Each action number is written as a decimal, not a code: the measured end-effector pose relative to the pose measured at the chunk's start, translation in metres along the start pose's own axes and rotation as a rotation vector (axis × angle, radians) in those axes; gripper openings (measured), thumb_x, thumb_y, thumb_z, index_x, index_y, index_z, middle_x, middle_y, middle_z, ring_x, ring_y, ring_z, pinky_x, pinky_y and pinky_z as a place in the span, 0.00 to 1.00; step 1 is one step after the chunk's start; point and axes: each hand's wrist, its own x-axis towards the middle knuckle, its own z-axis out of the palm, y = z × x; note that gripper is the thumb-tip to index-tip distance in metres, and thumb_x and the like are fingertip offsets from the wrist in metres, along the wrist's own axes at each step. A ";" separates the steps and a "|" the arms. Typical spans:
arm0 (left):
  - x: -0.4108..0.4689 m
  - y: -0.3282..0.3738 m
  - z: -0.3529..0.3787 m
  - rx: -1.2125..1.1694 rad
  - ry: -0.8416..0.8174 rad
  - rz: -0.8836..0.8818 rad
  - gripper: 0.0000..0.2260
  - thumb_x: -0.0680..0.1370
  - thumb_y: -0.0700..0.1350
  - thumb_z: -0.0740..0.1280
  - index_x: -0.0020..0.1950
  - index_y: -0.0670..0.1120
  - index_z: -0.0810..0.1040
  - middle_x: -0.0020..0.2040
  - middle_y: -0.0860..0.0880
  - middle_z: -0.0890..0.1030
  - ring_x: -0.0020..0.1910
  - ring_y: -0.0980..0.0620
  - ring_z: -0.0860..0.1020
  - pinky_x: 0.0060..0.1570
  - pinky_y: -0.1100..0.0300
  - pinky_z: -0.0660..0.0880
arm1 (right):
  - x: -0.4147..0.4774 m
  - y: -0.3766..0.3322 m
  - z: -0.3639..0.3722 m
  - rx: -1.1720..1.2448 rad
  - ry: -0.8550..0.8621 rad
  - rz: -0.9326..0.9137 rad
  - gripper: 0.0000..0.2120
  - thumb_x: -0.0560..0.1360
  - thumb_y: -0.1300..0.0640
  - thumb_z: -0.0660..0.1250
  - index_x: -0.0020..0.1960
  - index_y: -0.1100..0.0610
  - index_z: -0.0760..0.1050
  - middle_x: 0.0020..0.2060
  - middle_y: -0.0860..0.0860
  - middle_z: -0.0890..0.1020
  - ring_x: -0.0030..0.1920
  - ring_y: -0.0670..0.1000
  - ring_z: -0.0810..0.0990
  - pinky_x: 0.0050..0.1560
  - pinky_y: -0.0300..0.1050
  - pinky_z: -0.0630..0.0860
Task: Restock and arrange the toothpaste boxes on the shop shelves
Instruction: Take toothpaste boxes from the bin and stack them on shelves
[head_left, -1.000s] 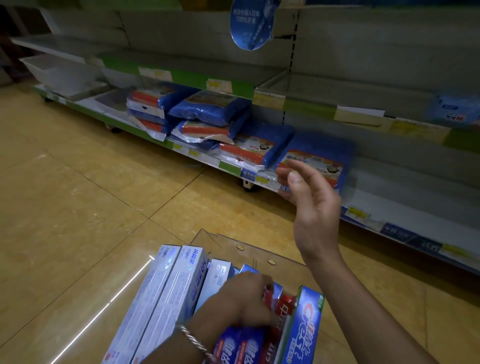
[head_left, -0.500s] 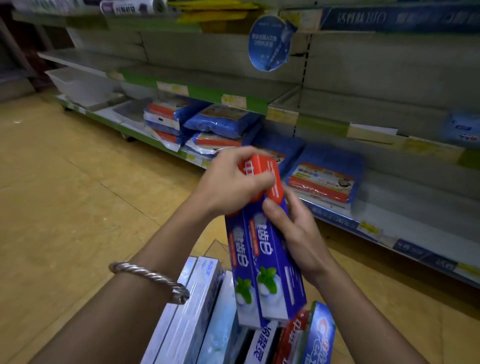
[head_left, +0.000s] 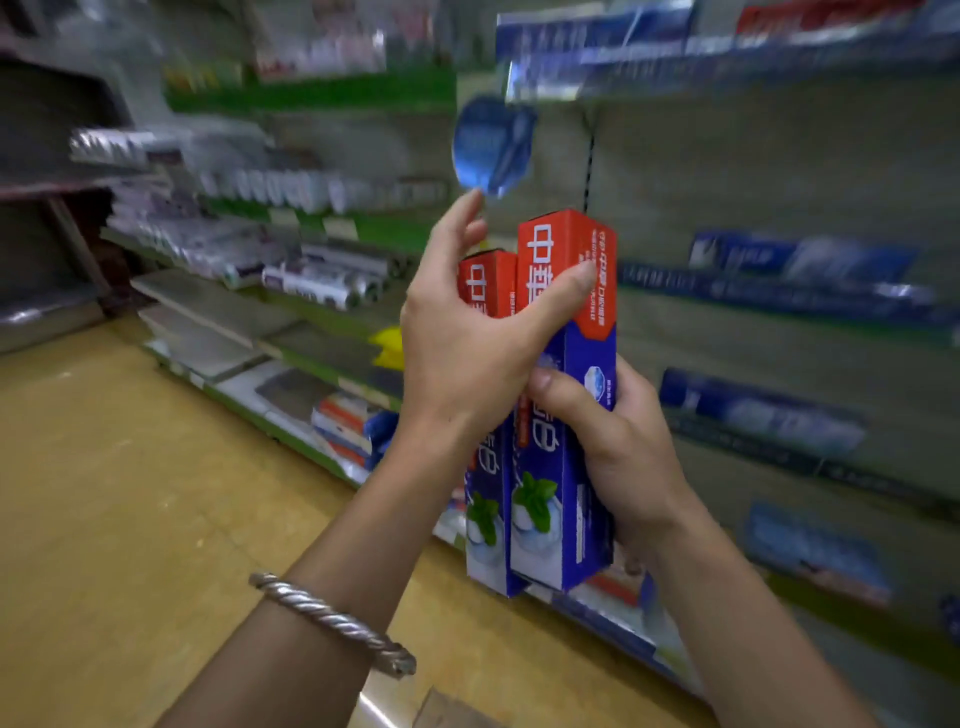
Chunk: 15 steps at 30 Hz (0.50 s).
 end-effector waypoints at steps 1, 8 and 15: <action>0.018 0.025 0.002 -0.052 0.006 -0.032 0.39 0.65 0.57 0.77 0.73 0.54 0.65 0.63 0.56 0.75 0.59 0.60 0.77 0.57 0.57 0.78 | 0.012 -0.031 0.004 -0.006 0.012 -0.018 0.13 0.67 0.57 0.71 0.52 0.54 0.78 0.45 0.54 0.86 0.45 0.54 0.85 0.42 0.44 0.81; 0.150 0.210 0.018 -0.440 -0.181 -0.302 0.31 0.64 0.53 0.79 0.62 0.43 0.76 0.51 0.45 0.85 0.47 0.48 0.85 0.46 0.53 0.80 | 0.095 -0.252 0.020 -0.045 0.101 -0.149 0.16 0.63 0.55 0.74 0.50 0.53 0.80 0.45 0.55 0.86 0.44 0.54 0.85 0.43 0.47 0.81; 0.218 0.345 0.059 -0.607 -0.402 -0.506 0.21 0.66 0.52 0.71 0.55 0.44 0.82 0.50 0.41 0.85 0.46 0.42 0.84 0.46 0.50 0.82 | 0.140 -0.428 -0.003 -0.201 0.092 -0.187 0.13 0.67 0.57 0.74 0.51 0.52 0.79 0.45 0.51 0.86 0.44 0.52 0.86 0.43 0.43 0.81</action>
